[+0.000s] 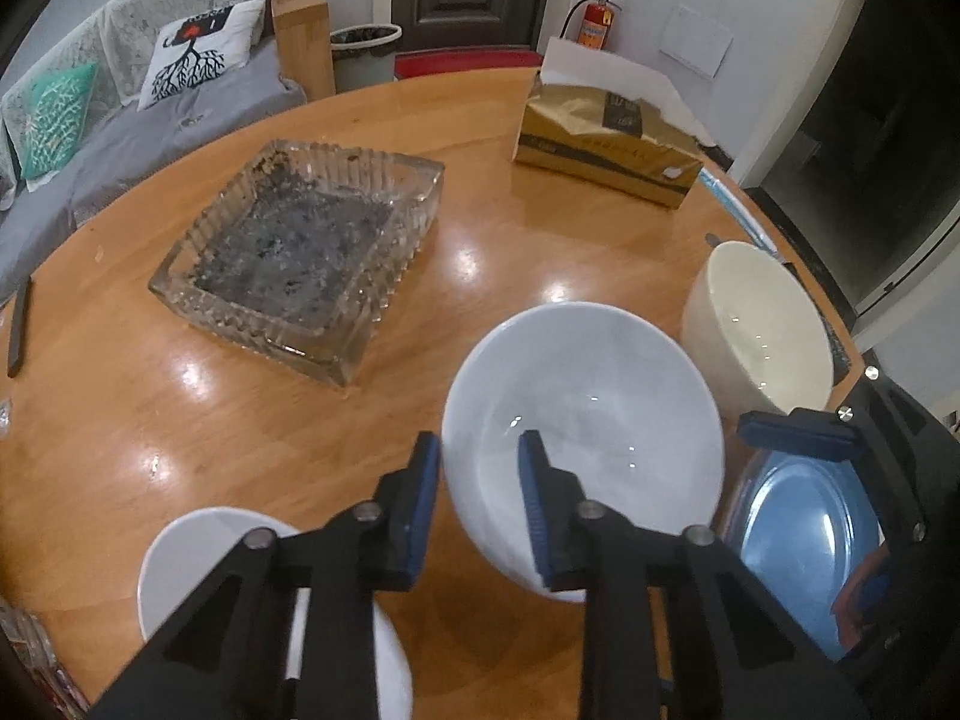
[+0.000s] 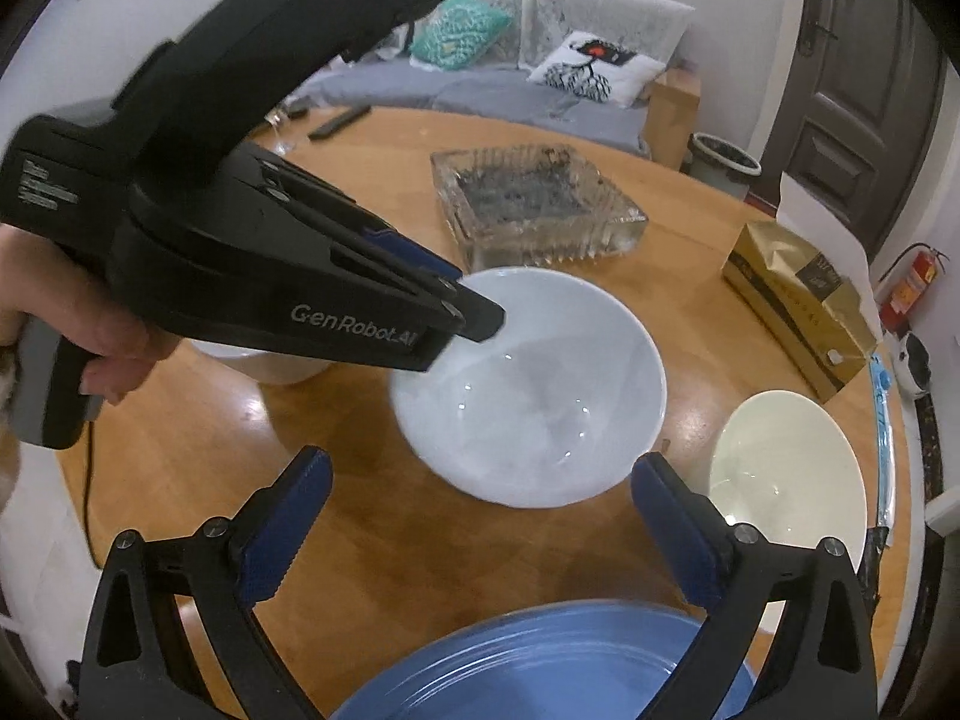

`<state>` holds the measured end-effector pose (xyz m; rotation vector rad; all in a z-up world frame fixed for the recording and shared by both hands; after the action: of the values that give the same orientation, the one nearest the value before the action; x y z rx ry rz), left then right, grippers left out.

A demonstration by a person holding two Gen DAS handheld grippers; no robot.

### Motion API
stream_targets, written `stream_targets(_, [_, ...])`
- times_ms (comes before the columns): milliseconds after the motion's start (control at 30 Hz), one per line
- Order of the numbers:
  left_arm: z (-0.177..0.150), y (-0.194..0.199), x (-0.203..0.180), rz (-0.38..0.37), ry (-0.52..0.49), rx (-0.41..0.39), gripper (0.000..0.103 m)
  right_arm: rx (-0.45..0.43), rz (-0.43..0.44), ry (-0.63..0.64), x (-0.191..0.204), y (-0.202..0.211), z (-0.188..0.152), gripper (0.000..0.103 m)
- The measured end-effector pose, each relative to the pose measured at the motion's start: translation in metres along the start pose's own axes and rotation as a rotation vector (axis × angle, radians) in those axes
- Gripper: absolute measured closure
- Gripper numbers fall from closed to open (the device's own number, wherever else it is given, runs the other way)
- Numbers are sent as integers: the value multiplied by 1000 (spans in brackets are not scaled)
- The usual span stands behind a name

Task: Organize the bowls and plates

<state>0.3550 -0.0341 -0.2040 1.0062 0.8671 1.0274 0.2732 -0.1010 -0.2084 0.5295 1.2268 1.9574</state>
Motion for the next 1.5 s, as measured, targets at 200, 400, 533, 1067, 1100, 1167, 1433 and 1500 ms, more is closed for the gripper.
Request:
stream_targets(200, [6,-7,6,1,-1,0,93,36,-52,-3,-9,-14,4,4])
stream_targets(400, [6,-14,8,12,-30,10,96,65,-69,9,-16,-24,9,3])
stream_targets(533, [6,-14,9,17,-36,13,96,84,-101,45,-18,-32,11,3])
stream_targets(1067, [-29,-6,-7,48,-159,76,94,108,-36,105,3,-20,-9,4])
stream_targets(1100, [-31,-6,-8,47,-166,78,94,113,-30,102,5,-19,-11,4])
stream_targets(1167, [-30,-6,-8,47,-169,84,94,119,-14,97,8,-17,-14,3])
stream_targets(1433, [-21,-17,-9,67,-165,102,94,135,-62,136,7,-35,-10,2])
stream_targets(1500, [-20,-18,-9,68,-165,102,94,140,-63,150,6,-40,-9,2])
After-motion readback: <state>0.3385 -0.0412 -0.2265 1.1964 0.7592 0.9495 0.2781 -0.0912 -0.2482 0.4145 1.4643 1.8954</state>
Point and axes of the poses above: each gripper's, at about its wrist camera, not at the fingertips, and y roughly against the way its jaws point, x to its left, z to its top, the point moved 9 cm from there along -y, roughly the way its jaws point, and after that the axes turned 8 degrees about x, right-handed, at the moved point
